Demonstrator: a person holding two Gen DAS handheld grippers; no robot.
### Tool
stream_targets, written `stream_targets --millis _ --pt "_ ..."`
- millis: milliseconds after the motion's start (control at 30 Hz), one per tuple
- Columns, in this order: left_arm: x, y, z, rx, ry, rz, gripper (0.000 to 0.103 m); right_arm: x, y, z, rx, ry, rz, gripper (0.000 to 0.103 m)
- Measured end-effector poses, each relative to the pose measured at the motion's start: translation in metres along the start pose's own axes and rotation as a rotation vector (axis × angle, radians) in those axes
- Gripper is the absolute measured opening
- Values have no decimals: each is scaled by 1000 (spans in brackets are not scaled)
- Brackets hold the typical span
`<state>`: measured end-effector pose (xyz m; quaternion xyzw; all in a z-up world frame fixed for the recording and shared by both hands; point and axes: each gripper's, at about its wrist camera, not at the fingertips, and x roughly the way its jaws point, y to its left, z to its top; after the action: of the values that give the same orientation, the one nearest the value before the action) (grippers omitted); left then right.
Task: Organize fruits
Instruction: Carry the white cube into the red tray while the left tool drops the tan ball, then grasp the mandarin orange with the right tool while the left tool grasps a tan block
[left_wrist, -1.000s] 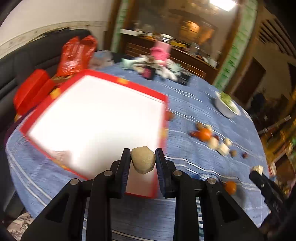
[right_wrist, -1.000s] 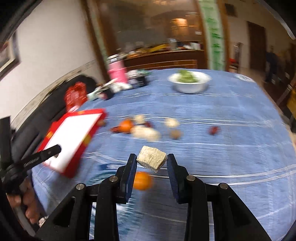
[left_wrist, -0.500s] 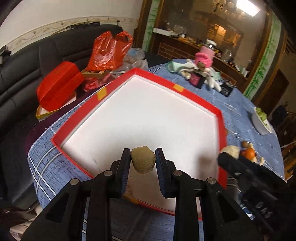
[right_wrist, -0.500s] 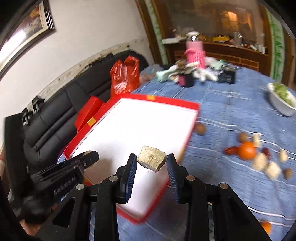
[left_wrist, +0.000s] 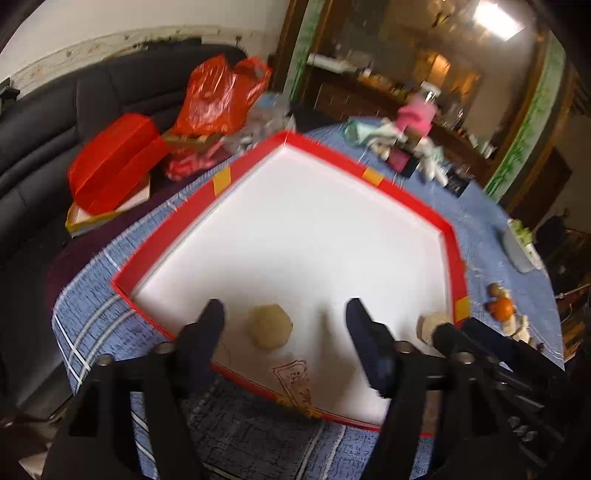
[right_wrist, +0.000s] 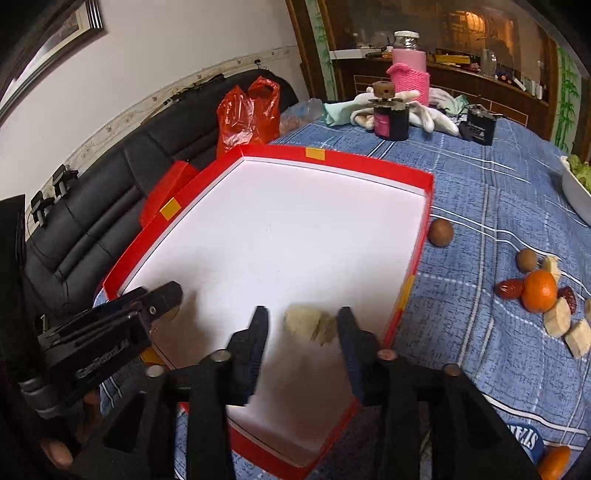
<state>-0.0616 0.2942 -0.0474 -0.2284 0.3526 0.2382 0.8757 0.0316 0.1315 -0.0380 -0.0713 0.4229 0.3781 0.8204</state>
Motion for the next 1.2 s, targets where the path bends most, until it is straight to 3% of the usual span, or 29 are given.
stream_targets --millis 200,333,500,667,767,900,1000,1200 --pt "-30 7 -8 22 -112 -1 74 -58 -24 -19 19 -108 22 62" --pt "-47 -12 -15 76 -170 -31 74 -111 -72 -53 102 -170 -65 63" --pt "-60 -66 -28 190 -189 -144 74 -159 -137 -104 234 -175 -231 66" --pt "-54 -116 -47 303 -127 -201 74 -157 -157 -120 256 -130 -253 63" --pt "-55 -125 -52 345 -132 -179 74 -146 -155 -115 236 -107 -246 59" --pt "-55 -114 -43 294 -137 -148 74 -125 -152 -109 204 -63 -247 50" --pt "-57 -121 -38 293 -141 -157 74 -113 -155 -111 209 -34 -238 36" --pt "-48 -188 -44 439 -115 -222 74 -119 -159 -112 206 -53 -216 35"
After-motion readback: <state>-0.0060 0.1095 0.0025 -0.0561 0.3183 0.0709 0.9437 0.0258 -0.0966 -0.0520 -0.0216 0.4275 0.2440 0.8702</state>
